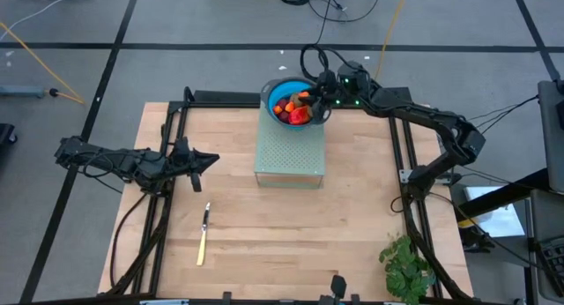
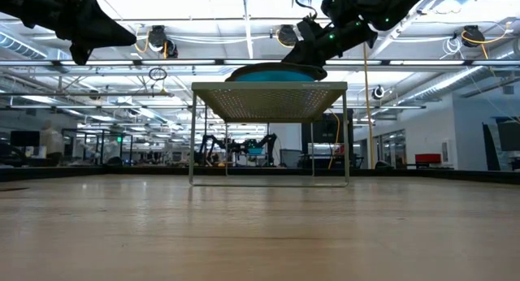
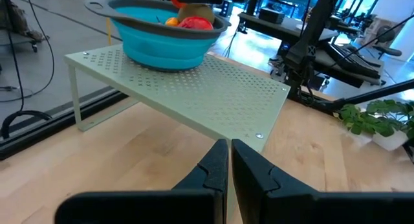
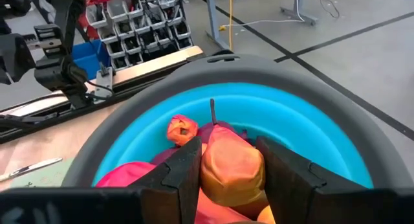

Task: Pick & Place Fruit
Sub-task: Put the peach into the blue strainer bowl on the shelf, then put the yellow knife on the shelf

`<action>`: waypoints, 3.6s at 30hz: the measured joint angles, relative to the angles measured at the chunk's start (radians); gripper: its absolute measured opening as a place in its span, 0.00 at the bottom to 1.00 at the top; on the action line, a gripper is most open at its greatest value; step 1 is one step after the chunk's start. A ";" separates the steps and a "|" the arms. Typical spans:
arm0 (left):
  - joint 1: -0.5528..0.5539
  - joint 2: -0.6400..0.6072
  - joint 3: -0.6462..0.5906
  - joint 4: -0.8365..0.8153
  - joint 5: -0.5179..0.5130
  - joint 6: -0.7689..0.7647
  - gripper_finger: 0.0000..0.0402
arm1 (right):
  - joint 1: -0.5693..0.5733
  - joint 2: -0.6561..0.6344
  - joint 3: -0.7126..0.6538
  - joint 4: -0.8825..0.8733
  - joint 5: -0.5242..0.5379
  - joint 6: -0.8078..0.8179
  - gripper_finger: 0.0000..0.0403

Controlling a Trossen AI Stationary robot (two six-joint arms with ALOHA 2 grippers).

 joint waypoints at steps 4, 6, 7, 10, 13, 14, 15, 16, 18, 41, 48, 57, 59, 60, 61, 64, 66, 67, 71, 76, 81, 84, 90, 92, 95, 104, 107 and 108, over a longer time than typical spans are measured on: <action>0.000 0.000 0.000 0.000 0.000 0.003 0.05 | -0.001 0.000 0.000 0.000 0.001 0.007 0.33; 0.000 0.000 0.000 0.000 -0.001 0.002 0.05 | -0.001 0.000 0.000 0.000 0.001 0.007 0.34; 0.000 0.000 0.000 0.000 -0.001 0.003 0.05 | -0.001 0.000 0.000 0.000 0.001 0.007 0.34; 0.000 0.000 0.000 0.000 -0.001 0.004 0.05 | -0.001 0.000 0.000 0.000 0.001 0.008 0.37; 0.000 0.000 0.000 0.000 -0.001 0.004 0.05 | -0.001 0.000 0.000 0.000 0.001 0.008 0.41; 0.000 0.000 0.000 0.000 -0.001 0.004 0.05 | -0.001 0.000 0.000 0.000 0.001 0.008 0.42; 0.000 0.000 0.000 0.000 -0.001 0.004 0.05 | -0.001 0.000 0.000 0.000 0.001 0.008 0.44; 0.000 0.000 0.000 0.000 -0.001 0.004 0.05 | -0.001 0.000 0.000 0.000 0.001 0.008 0.45; 0.000 0.000 0.000 0.000 -0.001 0.004 0.05 | -0.001 0.000 0.000 0.000 0.001 0.008 0.48; 0.000 0.000 0.000 0.000 0.044 0.000 0.05 | 0.044 -0.160 0.000 -0.038 0.005 0.079 0.06; 0.000 0.000 0.000 -0.001 0.045 0.001 0.05 | 0.075 -0.243 0.000 -0.193 0.136 0.077 0.02; 0.000 0.000 0.000 -0.001 0.046 0.001 0.05 | 0.148 -0.392 -0.059 -0.298 0.164 0.076 0.00; 0.000 0.000 0.000 -0.001 0.046 0.001 0.05 | 0.170 -0.437 -0.092 -0.294 0.164 0.085 0.00; 0.000 0.000 0.000 -0.001 0.046 0.001 0.05 | 0.182 -0.461 -0.111 -0.292 0.164 0.095 0.00; 0.000 0.000 0.000 -0.001 0.046 0.001 0.05 | 0.193 -0.486 -0.133 -0.292 0.164 0.103 0.00; 0.000 0.000 0.000 -0.001 0.052 0.001 0.05 | 0.225 -0.566 -0.201 -0.292 0.164 0.125 0.00; 0.000 0.000 0.000 -0.001 0.072 0.001 0.05 | 0.244 -0.622 -0.250 -0.292 0.164 0.140 0.00; 0.000 0.000 0.000 -0.001 0.086 0.001 0.05 | 0.253 -0.651 -0.278 -0.286 0.164 0.150 0.00; 0.000 0.000 0.000 -0.001 0.139 0.001 0.05 | 0.277 -0.766 -0.391 -0.244 0.165 0.189 0.00; 0.000 0.000 0.000 -0.001 0.169 0.001 0.05 | 0.283 -0.901 -0.535 -0.175 0.167 0.170 0.00; 0.000 0.000 0.000 -0.001 0.169 0.001 0.05 | 0.282 -0.998 -0.641 -0.173 0.168 0.152 0.00; 0.000 0.000 0.000 -0.001 0.169 0.001 0.05 | 0.282 -1.047 -0.693 -0.174 0.175 0.152 0.00; 0.000 0.000 0.000 -0.001 0.169 -0.002 0.05 | 0.282 -1.134 -0.775 -0.173 0.270 0.127 0.00; 0.000 0.000 0.000 -0.001 0.169 -0.022 0.05 | 0.282 -1.161 -0.799 -0.173 0.270 0.119 0.00; 0.000 0.004 0.000 0.000 0.169 -0.061 0.05 | 0.282 -1.200 -0.833 -0.172 0.270 0.121 0.00; 0.000 0.141 0.002 0.071 0.159 -0.161 0.03 | 0.282 -1.309 -0.908 -0.172 0.276 0.102 0.00; 0.000 0.203 0.007 0.091 0.172 -0.205 0.01 | 0.282 -1.340 -0.922 -0.171 0.294 0.095 0.00; 0.000 0.222 0.011 0.096 0.178 -0.224 0.01 | 0.282 -1.350 -0.928 -0.168 0.296 0.094 0.00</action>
